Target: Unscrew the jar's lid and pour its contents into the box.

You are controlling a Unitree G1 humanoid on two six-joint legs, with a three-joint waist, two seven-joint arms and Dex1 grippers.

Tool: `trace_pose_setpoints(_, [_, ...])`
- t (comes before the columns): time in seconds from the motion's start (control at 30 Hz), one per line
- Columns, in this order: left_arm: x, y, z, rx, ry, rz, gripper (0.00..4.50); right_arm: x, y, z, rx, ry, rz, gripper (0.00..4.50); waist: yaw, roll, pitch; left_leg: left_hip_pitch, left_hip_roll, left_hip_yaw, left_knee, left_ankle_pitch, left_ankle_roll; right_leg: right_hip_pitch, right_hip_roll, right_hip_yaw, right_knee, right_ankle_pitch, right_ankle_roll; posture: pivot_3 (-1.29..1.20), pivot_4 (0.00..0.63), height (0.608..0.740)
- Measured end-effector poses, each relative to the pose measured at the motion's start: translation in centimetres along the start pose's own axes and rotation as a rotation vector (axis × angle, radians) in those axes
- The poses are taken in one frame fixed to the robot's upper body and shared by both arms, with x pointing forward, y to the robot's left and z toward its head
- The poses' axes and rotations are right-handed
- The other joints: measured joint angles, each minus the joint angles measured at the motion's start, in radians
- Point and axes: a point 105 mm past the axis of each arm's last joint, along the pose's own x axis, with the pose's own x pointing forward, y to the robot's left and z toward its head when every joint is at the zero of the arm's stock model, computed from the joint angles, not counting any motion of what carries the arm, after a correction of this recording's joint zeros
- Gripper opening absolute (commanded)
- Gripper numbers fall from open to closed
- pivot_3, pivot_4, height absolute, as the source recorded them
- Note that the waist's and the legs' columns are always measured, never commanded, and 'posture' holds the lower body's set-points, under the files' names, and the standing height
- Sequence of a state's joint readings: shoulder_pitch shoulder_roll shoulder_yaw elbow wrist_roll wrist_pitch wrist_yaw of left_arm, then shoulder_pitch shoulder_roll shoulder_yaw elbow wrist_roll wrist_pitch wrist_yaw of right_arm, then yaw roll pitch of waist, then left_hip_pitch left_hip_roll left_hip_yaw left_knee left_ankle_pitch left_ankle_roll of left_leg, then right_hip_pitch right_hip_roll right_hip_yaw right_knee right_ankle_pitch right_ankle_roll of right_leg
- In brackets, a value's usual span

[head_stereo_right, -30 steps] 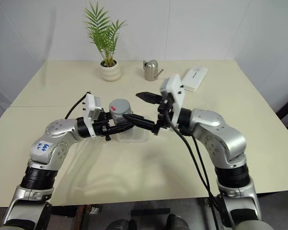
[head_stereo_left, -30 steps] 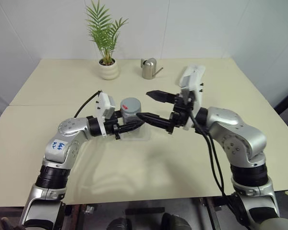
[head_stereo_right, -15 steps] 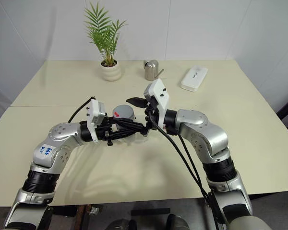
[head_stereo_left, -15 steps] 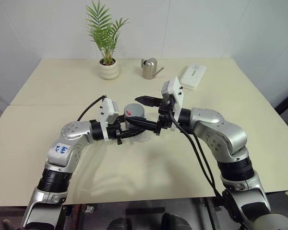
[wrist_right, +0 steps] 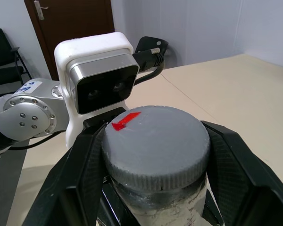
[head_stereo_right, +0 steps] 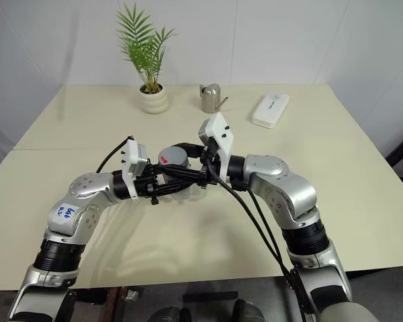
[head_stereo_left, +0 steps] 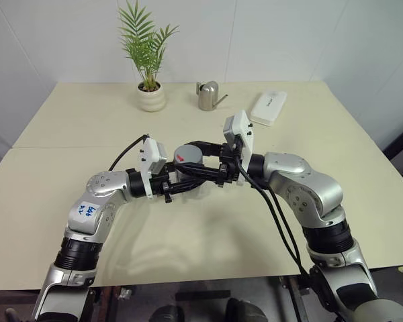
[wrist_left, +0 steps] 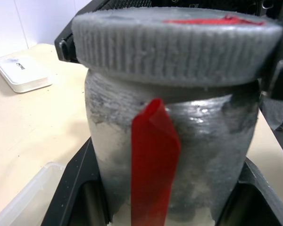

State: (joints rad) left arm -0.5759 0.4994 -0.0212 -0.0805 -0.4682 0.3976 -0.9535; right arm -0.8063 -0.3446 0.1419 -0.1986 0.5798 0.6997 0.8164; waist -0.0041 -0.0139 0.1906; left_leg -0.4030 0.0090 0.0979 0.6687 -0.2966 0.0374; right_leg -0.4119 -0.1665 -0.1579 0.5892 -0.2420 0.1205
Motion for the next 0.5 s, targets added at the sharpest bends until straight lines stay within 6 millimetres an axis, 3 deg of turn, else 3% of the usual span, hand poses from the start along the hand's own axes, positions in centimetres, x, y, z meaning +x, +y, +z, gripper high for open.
trace_pose_setpoints(0.33, [0.0, -3.3, 1.6, 0.022, -0.009, -0.363, 1.98, -1.4, 2.4, 1.9, -0.063, 0.095, 0.426, 2.61, 0.0, 0.0, 0.0, 0.0, 0.0, 0.0, 0.001, 0.0, 0.0, 0.0, 0.0, 0.0, 0.0, 0.0, 0.0, 0.0, 0.15, 0.74])
trace_pose_setpoints(0.5, [0.3, -3.5, 1.3, 0.003, -0.015, -0.382, 1.98, -1.3, 2.0, 1.7, -0.057, 0.098, 0.493, 2.61, -0.002, 0.0, 0.0, 0.0, 0.0, 0.001, 0.001, 0.0, 0.0, 0.0, 0.001, 0.0, 0.0, 0.0, 0.0, 0.0, 0.15, 0.74])
